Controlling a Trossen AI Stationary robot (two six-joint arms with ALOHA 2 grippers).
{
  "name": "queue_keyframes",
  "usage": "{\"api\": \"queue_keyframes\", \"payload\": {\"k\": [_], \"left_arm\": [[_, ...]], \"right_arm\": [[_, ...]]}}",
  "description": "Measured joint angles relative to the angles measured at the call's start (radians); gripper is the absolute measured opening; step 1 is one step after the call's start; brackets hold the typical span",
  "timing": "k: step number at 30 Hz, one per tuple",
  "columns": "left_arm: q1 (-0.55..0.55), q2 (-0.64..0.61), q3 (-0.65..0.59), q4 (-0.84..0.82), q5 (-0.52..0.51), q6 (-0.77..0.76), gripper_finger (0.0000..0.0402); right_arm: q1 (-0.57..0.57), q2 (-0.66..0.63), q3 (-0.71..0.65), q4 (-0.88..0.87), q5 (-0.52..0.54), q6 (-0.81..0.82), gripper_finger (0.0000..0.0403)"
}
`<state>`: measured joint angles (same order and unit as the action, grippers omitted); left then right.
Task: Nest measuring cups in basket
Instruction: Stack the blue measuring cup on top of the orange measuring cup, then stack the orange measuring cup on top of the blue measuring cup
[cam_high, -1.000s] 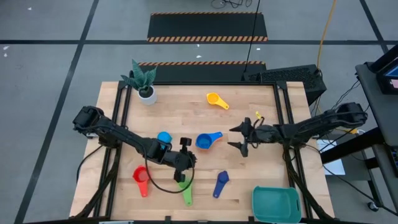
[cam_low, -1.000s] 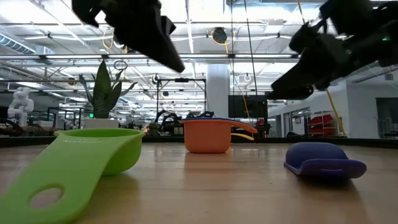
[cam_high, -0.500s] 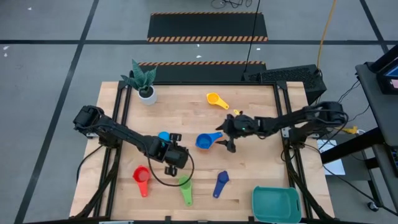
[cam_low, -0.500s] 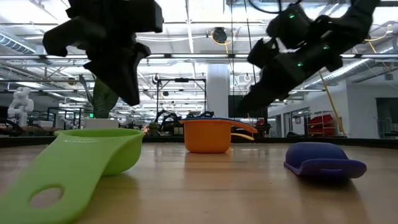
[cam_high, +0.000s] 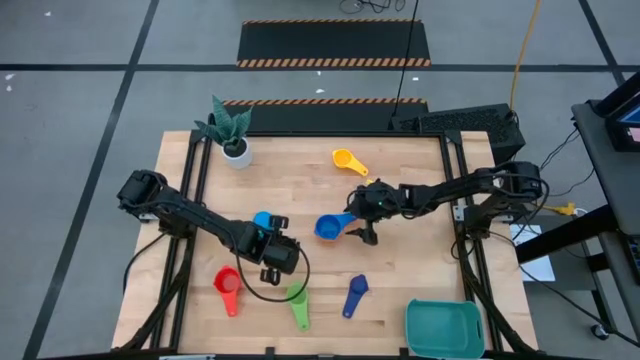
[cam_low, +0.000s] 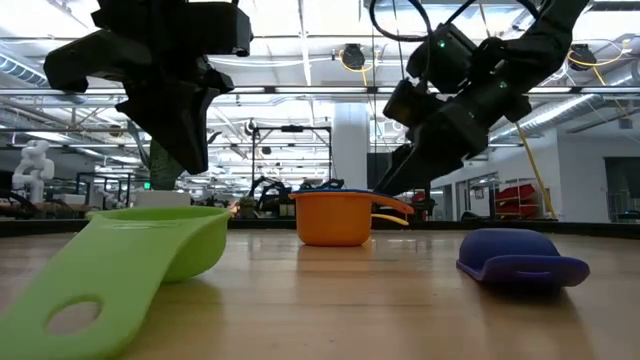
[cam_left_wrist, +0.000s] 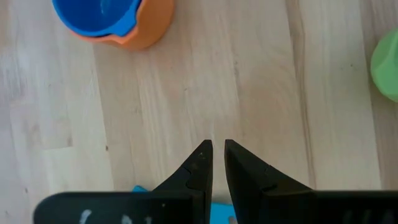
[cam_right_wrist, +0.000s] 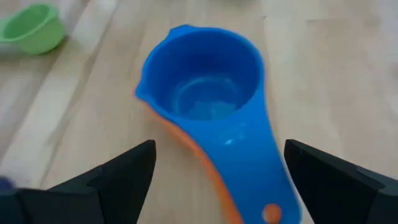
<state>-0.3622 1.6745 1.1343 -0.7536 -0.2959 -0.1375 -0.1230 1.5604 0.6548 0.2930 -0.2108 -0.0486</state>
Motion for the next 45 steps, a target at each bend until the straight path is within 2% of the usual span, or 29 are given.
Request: {"api": "queue_keyframes", "payload": {"k": [8, 19, 27, 32, 40, 45], "left_arm": [[0.0, 0.0, 0.0, 0.004, 0.0, -0.003, 0.0046], [0.002, 0.0, 0.0, 0.009, 0.0, 0.019, 0.0046], [0.015, 0.0, 0.0, 0.01, 0.0, 0.038, 0.0046], [0.03, 0.0, 0.0, 0.01, 0.0, 0.049, 0.0047], [0.037, 0.0, 0.0, 0.023, 0.0, 0.042, 0.0046], [0.017, 0.0, 0.0, 0.066, 0.0, -0.004, 0.0046]], "right_arm": [[0.001, 0.035, 0.0, -0.018, 0.082, -0.052, 0.0293], [0.022, 0.051, -0.001, -0.022, 0.083, -0.065, 0.0202], [0.052, 0.051, -0.001, -0.022, 0.093, 0.008, 0.017], [0.079, 0.051, -0.001, -0.021, 0.18, 0.054, 0.0183], [0.121, 0.051, -0.001, -0.033, 0.254, 0.117, 0.0248], [0.171, 0.032, -0.002, -0.131, 0.336, 0.199, 0.0276]]}}
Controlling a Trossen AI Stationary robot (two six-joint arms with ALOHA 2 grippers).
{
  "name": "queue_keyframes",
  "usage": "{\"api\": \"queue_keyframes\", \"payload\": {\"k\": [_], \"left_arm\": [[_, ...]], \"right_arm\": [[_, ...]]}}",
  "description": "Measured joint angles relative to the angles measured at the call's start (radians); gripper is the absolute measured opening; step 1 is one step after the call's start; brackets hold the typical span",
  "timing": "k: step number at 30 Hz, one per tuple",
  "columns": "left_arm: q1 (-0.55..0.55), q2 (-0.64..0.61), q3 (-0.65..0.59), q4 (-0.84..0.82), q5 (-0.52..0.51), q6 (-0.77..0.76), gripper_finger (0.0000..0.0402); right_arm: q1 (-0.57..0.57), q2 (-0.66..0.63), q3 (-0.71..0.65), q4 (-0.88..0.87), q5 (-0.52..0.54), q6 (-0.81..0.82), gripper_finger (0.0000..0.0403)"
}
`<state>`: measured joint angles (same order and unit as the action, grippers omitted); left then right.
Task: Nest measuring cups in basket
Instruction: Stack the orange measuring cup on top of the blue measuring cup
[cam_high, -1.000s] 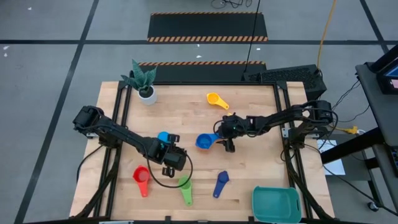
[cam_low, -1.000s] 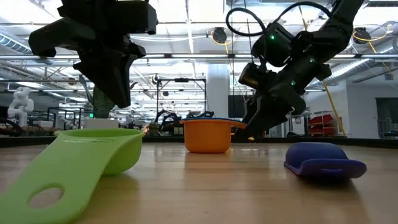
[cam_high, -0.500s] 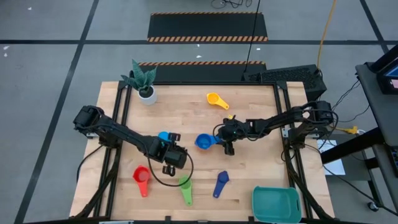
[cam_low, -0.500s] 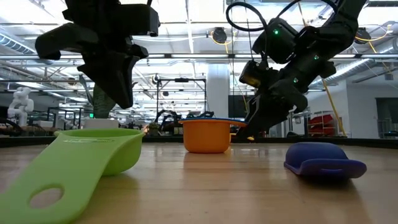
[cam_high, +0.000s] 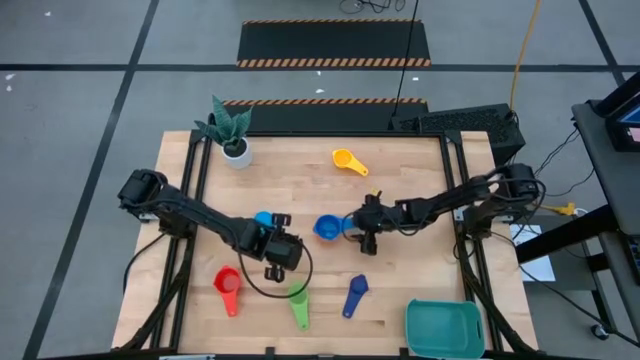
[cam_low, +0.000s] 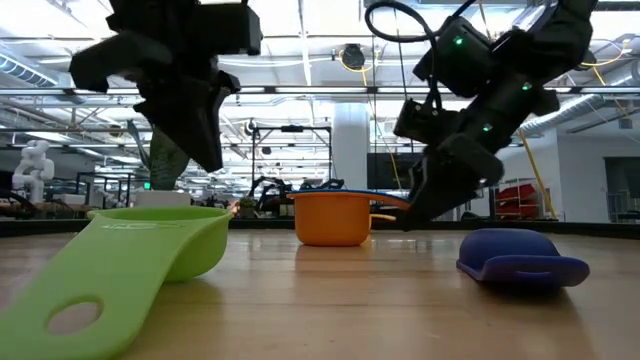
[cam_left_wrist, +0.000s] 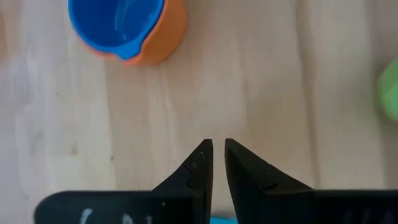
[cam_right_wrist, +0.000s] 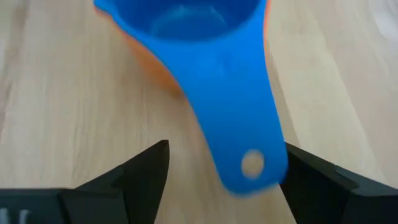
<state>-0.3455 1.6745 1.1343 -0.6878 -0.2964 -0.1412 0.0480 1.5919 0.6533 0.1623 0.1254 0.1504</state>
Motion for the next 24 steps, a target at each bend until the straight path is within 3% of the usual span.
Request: {"api": "queue_keyframes", "payload": {"k": [11, 17, 24], "left_arm": [[-0.118, 0.0, 0.0, 0.272, 0.0, -0.034, 0.0046], [-0.204, 0.0, 0.0, 0.368, -0.004, -0.082, 0.0046], [-0.291, 0.0, 0.007, 0.368, -0.046, -0.209, 0.0046]], "right_arm": [[0.199, -0.11, -0.001, -0.33, 0.27, 0.345, 0.0283], [0.302, -0.149, -0.001, -0.444, 0.271, 0.554, 0.0283], [0.444, -0.18, 0.006, -0.414, 0.267, 0.713, 0.0283]]}}
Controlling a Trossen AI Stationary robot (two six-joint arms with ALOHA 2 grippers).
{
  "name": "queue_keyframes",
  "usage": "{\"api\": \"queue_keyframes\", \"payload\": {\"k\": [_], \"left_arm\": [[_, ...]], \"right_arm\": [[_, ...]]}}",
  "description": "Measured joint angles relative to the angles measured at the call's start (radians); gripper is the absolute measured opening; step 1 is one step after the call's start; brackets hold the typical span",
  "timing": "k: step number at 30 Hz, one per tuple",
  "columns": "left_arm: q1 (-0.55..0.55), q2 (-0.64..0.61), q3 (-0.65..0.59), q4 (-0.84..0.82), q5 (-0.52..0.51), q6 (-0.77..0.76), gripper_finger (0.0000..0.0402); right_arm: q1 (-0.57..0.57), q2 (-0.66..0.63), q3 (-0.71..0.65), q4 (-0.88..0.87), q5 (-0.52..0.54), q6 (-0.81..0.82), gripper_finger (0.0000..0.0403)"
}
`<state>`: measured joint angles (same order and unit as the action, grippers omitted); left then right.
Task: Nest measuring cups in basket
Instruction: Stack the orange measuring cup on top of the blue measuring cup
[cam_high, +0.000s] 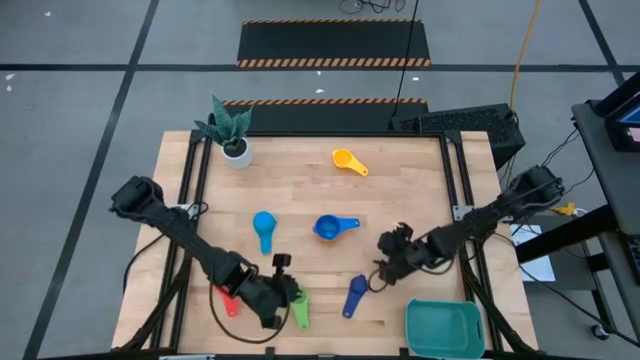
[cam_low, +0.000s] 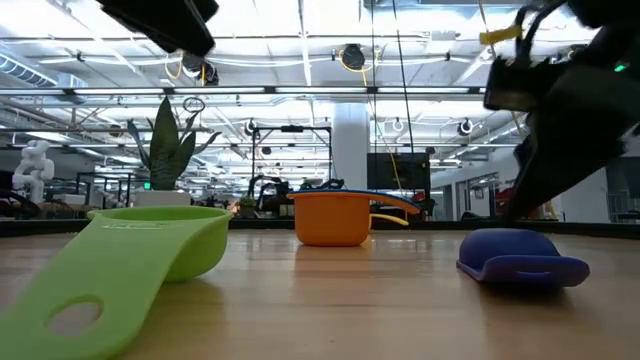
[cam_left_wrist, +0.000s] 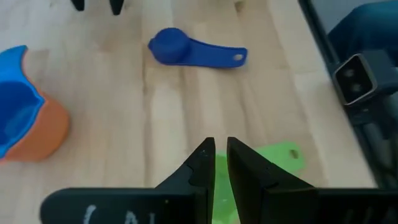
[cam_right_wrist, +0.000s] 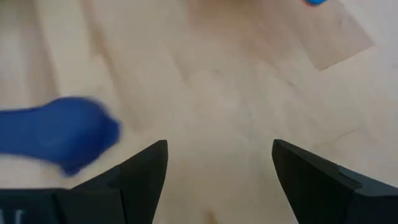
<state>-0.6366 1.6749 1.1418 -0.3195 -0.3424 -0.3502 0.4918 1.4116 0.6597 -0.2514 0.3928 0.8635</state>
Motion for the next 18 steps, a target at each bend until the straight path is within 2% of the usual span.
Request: {"api": "queue_keyframes", "payload": {"k": [5, 9, 18], "left_arm": [[-0.08, 0.001, 0.02, 0.004, -0.072, -0.012, 0.0047], [-0.144, 0.001, 0.02, -0.038, -0.094, -0.031, 0.0046], [-0.29, 0.001, 0.02, -0.285, -0.02, -0.266, 0.0047]], "right_arm": [[0.084, 0.0, 0.057, -0.003, 0.004, 0.076, 0.0283], [0.156, 0.0, 0.109, -0.002, 0.072, 0.089, 0.028], [0.271, 0.0, 0.194, 0.023, 0.215, 0.062, 0.0279]]}}
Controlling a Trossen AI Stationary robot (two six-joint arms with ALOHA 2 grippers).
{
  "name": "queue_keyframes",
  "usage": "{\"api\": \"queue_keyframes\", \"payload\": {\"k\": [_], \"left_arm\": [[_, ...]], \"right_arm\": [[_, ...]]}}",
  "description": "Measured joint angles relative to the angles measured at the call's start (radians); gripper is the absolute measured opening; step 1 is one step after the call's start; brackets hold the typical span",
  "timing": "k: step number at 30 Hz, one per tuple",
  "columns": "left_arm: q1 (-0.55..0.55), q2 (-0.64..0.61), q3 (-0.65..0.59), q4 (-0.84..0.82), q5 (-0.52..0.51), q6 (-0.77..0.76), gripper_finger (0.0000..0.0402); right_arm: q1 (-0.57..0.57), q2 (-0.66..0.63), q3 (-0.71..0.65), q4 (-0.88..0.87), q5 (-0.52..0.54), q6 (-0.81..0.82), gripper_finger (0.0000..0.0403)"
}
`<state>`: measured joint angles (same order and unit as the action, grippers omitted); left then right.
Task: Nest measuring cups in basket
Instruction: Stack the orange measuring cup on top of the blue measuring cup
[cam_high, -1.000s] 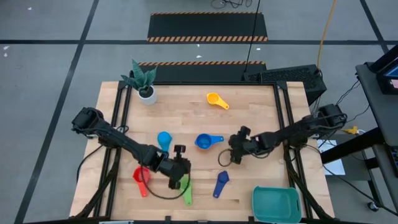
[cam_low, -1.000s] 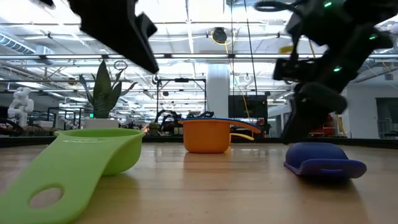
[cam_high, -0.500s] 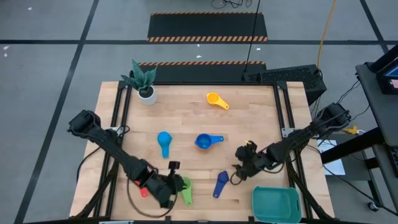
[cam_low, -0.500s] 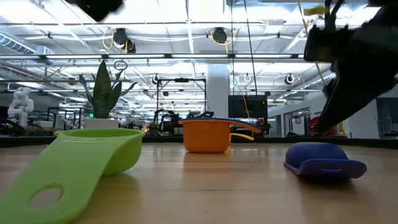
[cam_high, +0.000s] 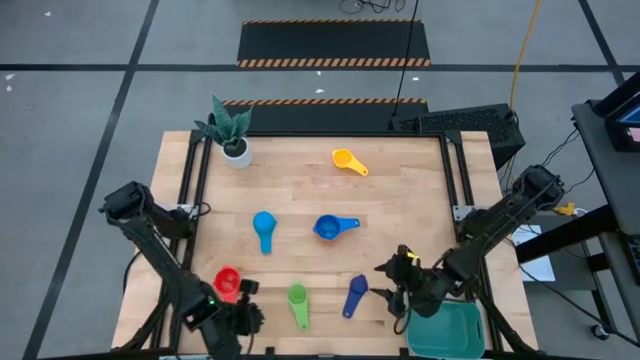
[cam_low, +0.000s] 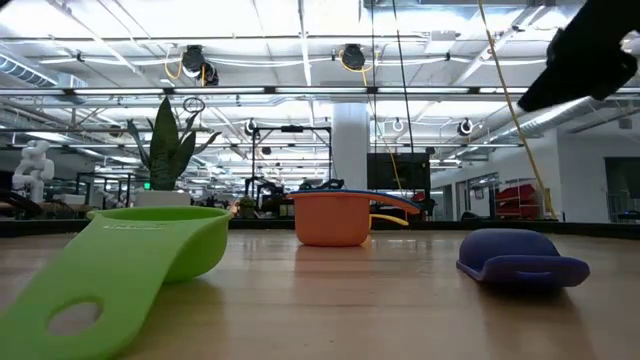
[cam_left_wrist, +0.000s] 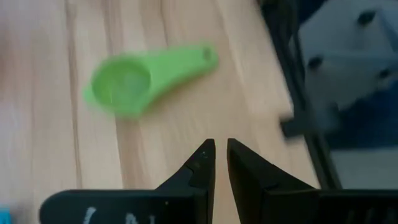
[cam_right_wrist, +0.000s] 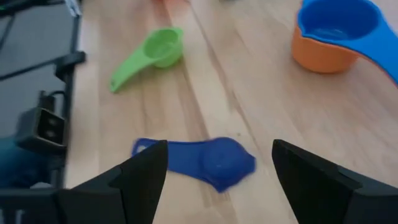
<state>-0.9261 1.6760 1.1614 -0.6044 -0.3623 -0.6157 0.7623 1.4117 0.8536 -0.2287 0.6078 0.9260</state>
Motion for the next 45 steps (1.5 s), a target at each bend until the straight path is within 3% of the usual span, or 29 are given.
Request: {"api": "queue_keyframes", "payload": {"k": [8, 13, 17, 28, 32, 38, 45], "left_arm": [[-0.11, -0.002, 0.0, -0.231, 0.036, -0.06, 0.0047], [-0.14, -0.002, 0.0, -0.403, 0.121, -0.081, 0.0047], [-0.149, -0.003, 0.0, -0.445, 0.159, -0.093, 0.0051], [-0.149, -0.003, -0.046, -0.517, 0.152, -0.058, 0.0198], [-0.149, -0.003, -0.092, -0.514, 0.147, -0.018, 0.0224], [-0.148, -0.003, -0.156, -0.474, 0.145, 0.01, 0.0206], [-0.148, -0.003, -0.213, -0.332, 0.144, 0.063, 0.0121]], "right_arm": [[0.031, 0.0, 0.0, 0.09, 0.029, -0.039, 0.0279], [0.033, 0.0, 0.0, 0.106, 0.042, -0.062, 0.0279], [0.025, 0.0, 0.0, 0.106, 0.027, -0.108, 0.0279], [-0.063, 0.0, 0.0, 0.105, -0.14, -0.296, 0.0279], [-0.095, 0.0, 0.0, 0.104, -0.204, -0.368, 0.0279], [-0.144, 0.0, 0.0, 0.088, -0.22, -0.469, 0.0279], [-0.204, 0.0, 0.0, 0.08, -0.22, -0.541, 0.0279]]}}
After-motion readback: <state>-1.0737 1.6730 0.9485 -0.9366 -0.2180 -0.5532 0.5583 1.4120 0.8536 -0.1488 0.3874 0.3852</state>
